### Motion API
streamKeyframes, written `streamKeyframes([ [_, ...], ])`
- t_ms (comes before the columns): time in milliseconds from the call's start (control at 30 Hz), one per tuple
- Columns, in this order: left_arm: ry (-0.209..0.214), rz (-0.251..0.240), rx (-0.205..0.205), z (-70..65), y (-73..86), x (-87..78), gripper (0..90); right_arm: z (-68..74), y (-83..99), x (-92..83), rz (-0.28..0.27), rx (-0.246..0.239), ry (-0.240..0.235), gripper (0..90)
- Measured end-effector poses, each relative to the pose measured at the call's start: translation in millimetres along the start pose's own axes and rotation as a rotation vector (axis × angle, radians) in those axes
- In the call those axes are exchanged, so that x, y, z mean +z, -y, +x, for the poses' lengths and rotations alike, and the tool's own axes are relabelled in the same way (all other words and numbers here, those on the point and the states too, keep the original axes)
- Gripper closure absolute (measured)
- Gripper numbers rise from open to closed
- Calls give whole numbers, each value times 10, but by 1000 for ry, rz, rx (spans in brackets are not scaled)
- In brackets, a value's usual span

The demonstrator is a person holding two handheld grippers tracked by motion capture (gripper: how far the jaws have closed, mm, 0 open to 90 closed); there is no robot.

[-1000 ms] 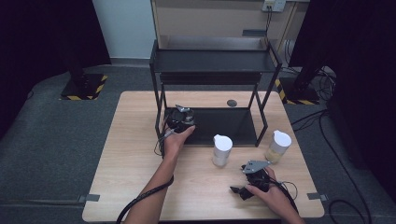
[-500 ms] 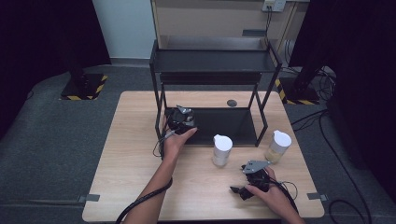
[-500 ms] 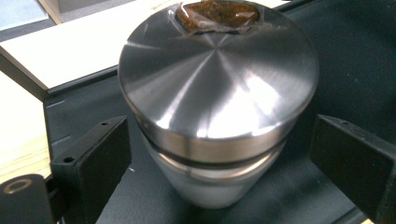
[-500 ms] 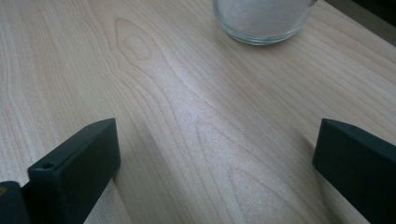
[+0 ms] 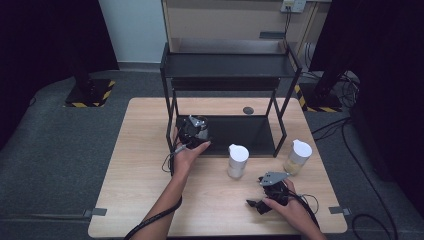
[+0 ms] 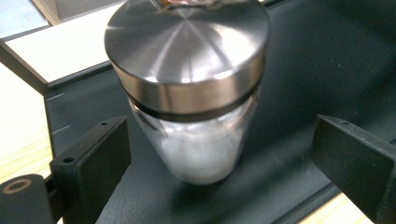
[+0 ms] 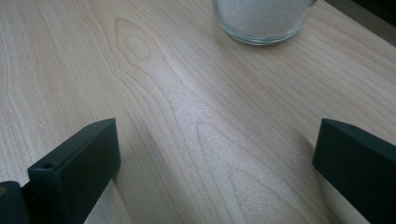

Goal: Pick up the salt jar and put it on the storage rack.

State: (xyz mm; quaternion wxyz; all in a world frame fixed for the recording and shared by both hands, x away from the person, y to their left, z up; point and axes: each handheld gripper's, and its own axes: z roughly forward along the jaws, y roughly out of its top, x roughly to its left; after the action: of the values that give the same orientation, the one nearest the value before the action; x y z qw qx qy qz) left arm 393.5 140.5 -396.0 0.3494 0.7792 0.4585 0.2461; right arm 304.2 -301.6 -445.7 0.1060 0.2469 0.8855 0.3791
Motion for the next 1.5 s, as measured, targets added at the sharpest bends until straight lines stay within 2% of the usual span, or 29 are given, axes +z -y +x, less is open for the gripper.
streamKeyframes([
  [133, -15, -4, 12, -41, 53, -31, 45, 0, 0, 0, 0, 0, 0, 12],
  [500, 1, -2, 34, -105, 165, -93, 45, 0, 0, 0, 0, 0, 0, 12],
  [700, 10, -2, 69, -162, 217, -180, 46, 0, 0, 0, 0, 0, 0, 12],
  [900, 24, -4, 78, -137, 275, -280, 49, -1, 0, 0, 0, 0, 0, 12],
  [1000, 36, 4, 98, -133, 297, -327, 50, -1, 0, 0, 0, 0, 0, 12],
  [1067, 62, 8, 106, -115, 318, -355, 56, -2, 0, 0, 0, -1, 0, 12],
  [1167, 79, 12, 129, -103, 351, -411, 58, -3, 0, -1, 0, -1, -1, 12],
  [1233, 95, 14, 128, -77, 373, -439, 58, -3, 0, 0, 0, -2, -1, 12],
  [1500, 127, 23, 174, -56, 493, -555, 57, -3, 0, -1, 0, -1, -1, 12],
])
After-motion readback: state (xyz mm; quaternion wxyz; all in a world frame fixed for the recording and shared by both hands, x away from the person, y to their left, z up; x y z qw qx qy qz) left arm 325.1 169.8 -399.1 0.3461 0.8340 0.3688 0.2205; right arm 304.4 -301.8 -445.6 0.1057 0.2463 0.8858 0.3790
